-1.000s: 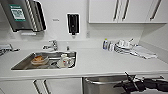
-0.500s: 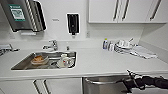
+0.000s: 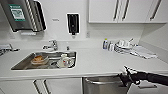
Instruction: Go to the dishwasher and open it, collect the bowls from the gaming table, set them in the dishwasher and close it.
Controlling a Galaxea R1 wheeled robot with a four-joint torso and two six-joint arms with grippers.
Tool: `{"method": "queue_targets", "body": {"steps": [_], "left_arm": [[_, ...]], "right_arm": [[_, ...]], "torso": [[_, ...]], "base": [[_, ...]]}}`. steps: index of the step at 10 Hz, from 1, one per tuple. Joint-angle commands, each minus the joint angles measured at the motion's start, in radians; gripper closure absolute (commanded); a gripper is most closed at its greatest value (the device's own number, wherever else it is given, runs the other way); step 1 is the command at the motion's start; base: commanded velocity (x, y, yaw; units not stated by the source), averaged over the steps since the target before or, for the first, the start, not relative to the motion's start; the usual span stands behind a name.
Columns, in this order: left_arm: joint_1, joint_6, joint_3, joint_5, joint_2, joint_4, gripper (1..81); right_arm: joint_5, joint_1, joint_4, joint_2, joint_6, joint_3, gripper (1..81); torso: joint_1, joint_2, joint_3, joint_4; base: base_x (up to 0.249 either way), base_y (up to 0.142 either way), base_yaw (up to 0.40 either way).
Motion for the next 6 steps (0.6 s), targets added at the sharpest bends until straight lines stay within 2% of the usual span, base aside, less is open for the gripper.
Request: {"method": "queue_targets", "body": {"steps": [1, 3, 6], "left_arm": [[-0.075, 0.007, 0.02, 0.014, -0.046, 0.015, 1.0], [-0.075, 0.007, 0.016, 0.014, -0.046, 0.013, 1.0], [-0.075, 0.007, 0.011, 0.014, -0.04, 0.013, 1.0]], "right_arm": [[-0.044, 0.155, -0.051, 0.046, 0.049, -0.08, 1.0], [-0.093, 0.154, -0.137, 0.094, 0.101, -0.132, 1.0], [-0.148, 0.145, -0.257, 0.105, 0.207, -0.132, 1.0]], "torso": [[0.0, 0.0, 0.0, 0.0], [0.0, 0.0, 0.0, 0.0], [0.0, 0.0, 0.0, 0.0]], "base": [[0.0, 0.0, 0.0], [0.0, 0.0, 0.0], [0.0, 0.0, 0.0]]}}
